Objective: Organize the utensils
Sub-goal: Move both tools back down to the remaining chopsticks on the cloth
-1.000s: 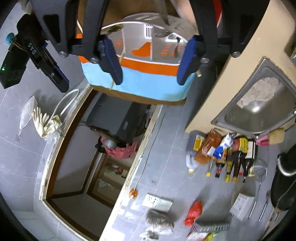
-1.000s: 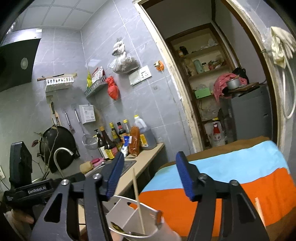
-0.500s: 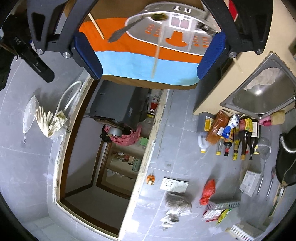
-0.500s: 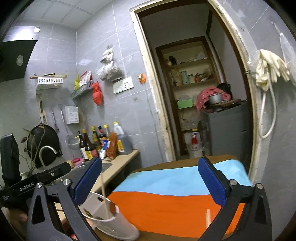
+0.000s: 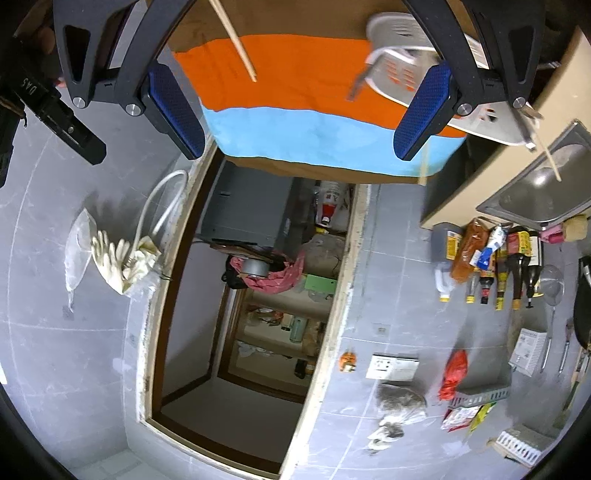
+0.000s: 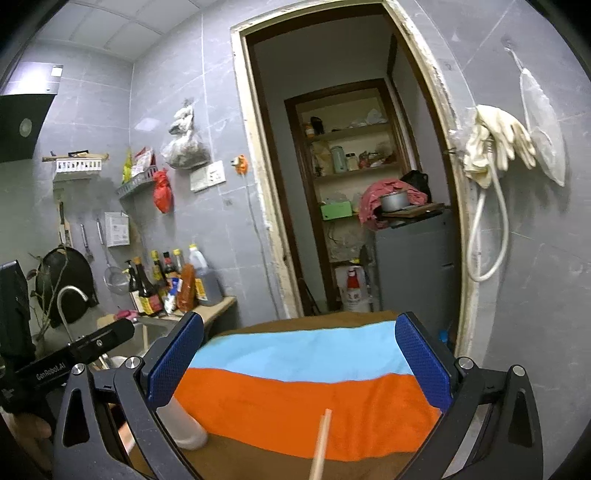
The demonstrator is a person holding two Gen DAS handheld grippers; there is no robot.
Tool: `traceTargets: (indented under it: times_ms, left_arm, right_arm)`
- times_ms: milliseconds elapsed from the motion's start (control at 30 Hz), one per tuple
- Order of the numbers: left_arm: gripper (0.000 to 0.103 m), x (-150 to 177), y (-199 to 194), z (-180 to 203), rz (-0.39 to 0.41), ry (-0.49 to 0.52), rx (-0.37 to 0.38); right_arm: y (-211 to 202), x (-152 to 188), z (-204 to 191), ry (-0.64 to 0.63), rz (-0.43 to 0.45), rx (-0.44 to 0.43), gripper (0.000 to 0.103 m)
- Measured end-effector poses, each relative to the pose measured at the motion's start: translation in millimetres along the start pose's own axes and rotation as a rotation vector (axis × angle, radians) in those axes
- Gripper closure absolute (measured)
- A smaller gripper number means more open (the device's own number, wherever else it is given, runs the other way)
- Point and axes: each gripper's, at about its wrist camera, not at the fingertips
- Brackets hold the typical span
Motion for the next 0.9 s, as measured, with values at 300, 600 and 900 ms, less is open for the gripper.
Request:
traceTargets:
  times_ms: [300, 600, 900]
  left_arm:
    - [0.000, 30, 23, 40, -0.071, 0.036, 0.027]
    - [0.000, 61, 56, 50, -0.241, 0.061, 0.007]
    - [0.000, 92, 84, 46, -0.352, 0.060, 0.027]
  right_arm:
    - [-5, 14, 55, 0.014, -0.055, 0.076, 0.001]
    - [15, 53, 86, 0.036, -0.205, 0.131, 0.001]
    - [30, 98, 98, 0.060, -0.324, 0.148, 0.001]
Point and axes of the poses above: each gripper's, at about its wrist camera, not at the fingertips, and y roughly the way its jaws point, z to its right, x to its underside, and after that the axes turned 4 degrees about y, right-handed
